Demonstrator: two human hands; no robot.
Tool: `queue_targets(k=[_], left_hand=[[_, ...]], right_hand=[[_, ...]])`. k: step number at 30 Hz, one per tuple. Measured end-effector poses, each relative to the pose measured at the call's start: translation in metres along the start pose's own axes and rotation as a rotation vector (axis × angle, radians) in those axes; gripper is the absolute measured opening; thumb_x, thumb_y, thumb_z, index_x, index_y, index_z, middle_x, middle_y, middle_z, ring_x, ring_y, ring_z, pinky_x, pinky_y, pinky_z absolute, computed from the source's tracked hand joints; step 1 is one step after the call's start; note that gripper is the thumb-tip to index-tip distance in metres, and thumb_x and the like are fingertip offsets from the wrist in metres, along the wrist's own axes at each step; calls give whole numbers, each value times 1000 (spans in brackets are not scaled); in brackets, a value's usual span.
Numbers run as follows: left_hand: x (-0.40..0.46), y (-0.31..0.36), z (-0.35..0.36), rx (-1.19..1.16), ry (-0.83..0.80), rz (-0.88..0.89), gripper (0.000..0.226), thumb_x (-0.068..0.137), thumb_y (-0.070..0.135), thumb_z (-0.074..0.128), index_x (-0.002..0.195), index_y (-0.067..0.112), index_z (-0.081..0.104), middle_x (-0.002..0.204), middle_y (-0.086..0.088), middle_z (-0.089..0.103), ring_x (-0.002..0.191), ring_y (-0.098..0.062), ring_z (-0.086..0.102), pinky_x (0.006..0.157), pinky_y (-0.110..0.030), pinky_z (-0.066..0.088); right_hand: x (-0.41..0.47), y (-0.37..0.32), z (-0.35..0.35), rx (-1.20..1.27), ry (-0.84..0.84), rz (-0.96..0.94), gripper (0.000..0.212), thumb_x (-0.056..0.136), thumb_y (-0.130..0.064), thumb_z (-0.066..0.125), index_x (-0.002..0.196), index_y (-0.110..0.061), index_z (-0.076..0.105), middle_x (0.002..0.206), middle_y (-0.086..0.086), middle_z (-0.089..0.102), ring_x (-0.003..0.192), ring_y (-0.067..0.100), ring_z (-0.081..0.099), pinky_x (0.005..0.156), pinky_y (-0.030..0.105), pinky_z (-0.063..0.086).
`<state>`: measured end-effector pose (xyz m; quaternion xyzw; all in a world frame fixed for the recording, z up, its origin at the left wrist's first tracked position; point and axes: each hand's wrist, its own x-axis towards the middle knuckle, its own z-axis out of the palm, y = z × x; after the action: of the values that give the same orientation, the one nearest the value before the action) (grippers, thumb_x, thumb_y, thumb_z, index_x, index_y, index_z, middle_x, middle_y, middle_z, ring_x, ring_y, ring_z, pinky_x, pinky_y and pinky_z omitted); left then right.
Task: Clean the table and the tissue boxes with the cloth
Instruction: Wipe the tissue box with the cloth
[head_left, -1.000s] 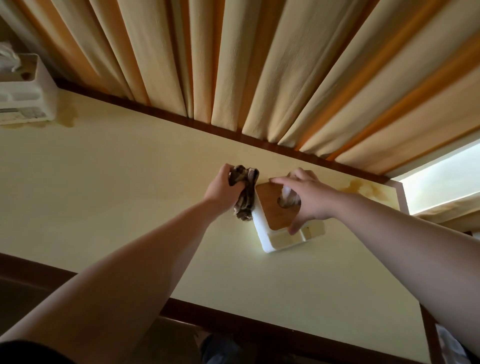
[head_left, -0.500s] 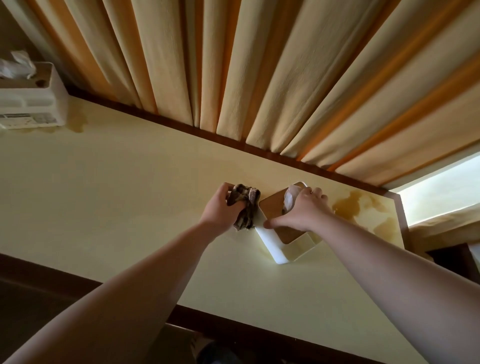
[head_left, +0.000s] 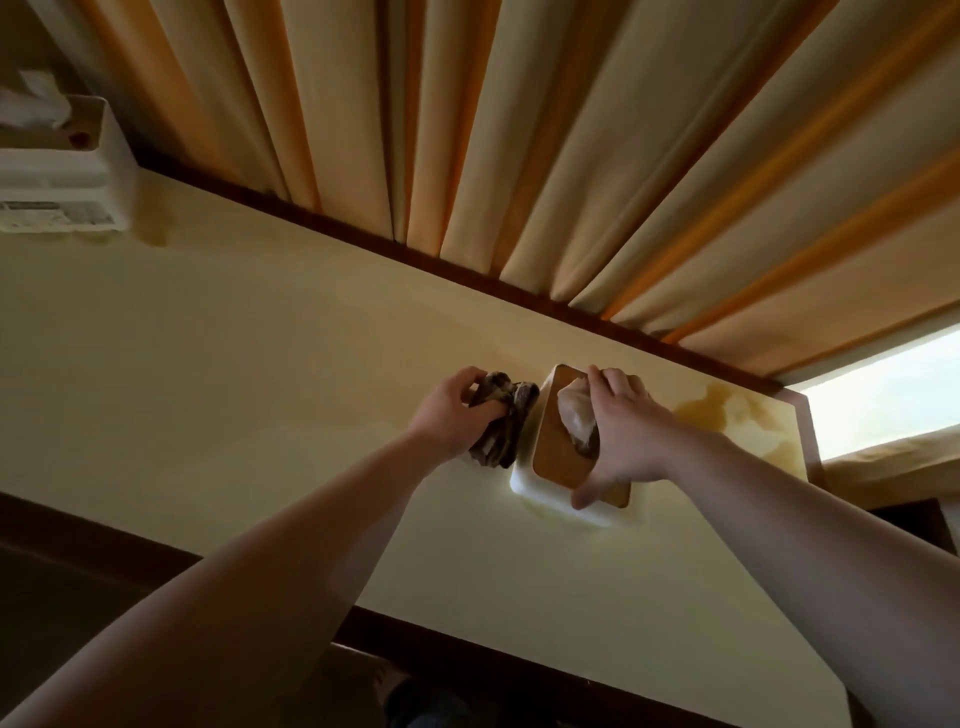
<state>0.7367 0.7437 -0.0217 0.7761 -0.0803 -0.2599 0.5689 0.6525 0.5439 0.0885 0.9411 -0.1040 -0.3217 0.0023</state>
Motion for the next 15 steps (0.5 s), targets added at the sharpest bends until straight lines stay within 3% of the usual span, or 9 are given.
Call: queue_targets(k=[3,7,12,15], left_hand=[[12,7,2,-49,-32,0,29,91,32,73,119,32,66,106,2,72,95,-19,71,87,-42,62],[27,21,13,-33,-8,64,31,90,31,72,121,35,67,109,4,70,101,-20,67,92,-43,58],[35,24,21,-57,-1,34,21,95,28,67,114,38,66,100,7,71,91,-14,67,85,-37,59],[24,16,21,-47,-15,21,18,91,26,67,101,40,62,97,3,73,90,-20,70,77,-40,60]], right_hand=[[0,-1,-2,-24,-19,-34,176,44,-75,92,161,-16,-25,168,-7,-14,158,31,-8,127,48,18],[5,-3,-4,-82,-6,-64,175,39,-80,89,163,-15,-16,165,-7,-7,155,27,-1,127,44,20],[6,0,-2,-71,-5,-89,175,37,-83,88,164,-15,-12,163,-8,-5,153,27,2,126,43,21],[7,0,-3,-59,-3,-92,177,35,-83,88,164,-16,-14,164,-6,-3,153,27,3,126,44,24]])
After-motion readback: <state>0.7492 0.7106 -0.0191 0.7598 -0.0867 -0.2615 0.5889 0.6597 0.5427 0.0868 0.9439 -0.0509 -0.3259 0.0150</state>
